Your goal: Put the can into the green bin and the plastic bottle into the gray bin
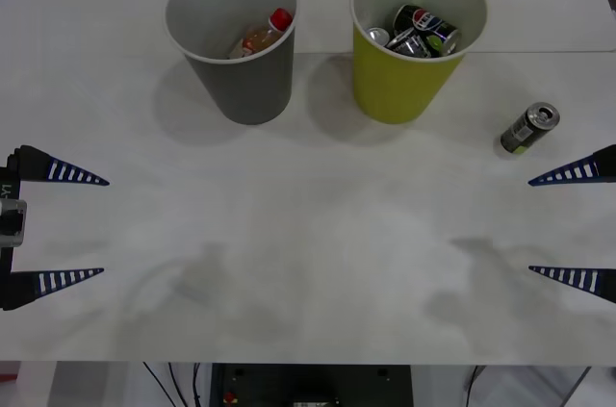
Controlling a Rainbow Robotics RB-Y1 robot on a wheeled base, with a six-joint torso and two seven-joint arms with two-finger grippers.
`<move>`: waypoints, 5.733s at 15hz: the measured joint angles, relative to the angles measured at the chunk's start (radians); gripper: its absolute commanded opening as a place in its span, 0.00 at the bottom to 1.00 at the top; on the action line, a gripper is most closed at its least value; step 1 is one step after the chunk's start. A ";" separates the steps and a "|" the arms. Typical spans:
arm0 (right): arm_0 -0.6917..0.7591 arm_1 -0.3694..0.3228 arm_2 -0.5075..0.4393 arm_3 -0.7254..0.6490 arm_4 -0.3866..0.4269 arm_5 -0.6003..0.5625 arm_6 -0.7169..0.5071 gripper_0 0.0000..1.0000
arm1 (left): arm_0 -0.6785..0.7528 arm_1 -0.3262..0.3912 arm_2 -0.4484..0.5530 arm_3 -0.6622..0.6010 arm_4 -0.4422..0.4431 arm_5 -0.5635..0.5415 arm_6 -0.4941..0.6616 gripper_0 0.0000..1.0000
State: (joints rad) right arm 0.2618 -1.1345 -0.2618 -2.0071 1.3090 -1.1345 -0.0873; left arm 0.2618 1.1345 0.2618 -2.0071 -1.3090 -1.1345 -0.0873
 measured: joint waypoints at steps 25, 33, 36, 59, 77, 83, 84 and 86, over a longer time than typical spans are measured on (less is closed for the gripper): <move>0.353 -0.160 0.290 -0.160 0.093 1.111 -0.558 1.00 | 0.000 0.000 0.000 0.000 0.000 0.000 0.000 1.00; 0.137 -0.208 0.658 -0.043 -0.130 1.558 -0.721 1.00 | 0.000 0.000 0.000 0.000 0.000 0.000 0.000 1.00; -0.045 -0.207 0.886 0.043 -0.187 1.746 -0.728 1.00 | 0.000 0.000 0.000 0.000 0.000 0.000 0.000 1.00; -0.530 0.135 1.214 0.531 -0.123 1.932 -0.766 1.00 | 0.000 0.000 0.000 0.000 0.000 0.000 0.000 1.00; -0.747 0.337 1.214 0.875 -0.109 1.880 -0.764 0.61 | 0.000 0.000 0.000 0.000 0.000 0.000 0.000 1.00; -0.747 0.338 1.214 0.875 -0.109 1.877 -0.761 0.00 | 0.000 0.000 0.000 0.000 0.000 0.000 0.000 1.00; -0.747 0.338 1.214 0.875 -0.109 1.877 -0.761 0.00 | 0.000 0.000 0.000 0.000 0.000 0.000 0.000 1.00; -0.747 0.338 1.214 0.875 -0.109 1.877 -0.761 0.00 | 0.000 0.000 0.000 0.000 0.000 0.000 0.000 1.00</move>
State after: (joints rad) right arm -0.4850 -0.7961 0.9527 -1.1323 1.1997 0.7426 -0.8484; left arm 0.2618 1.1345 0.2618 -2.0071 -1.3090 -1.1345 -0.0873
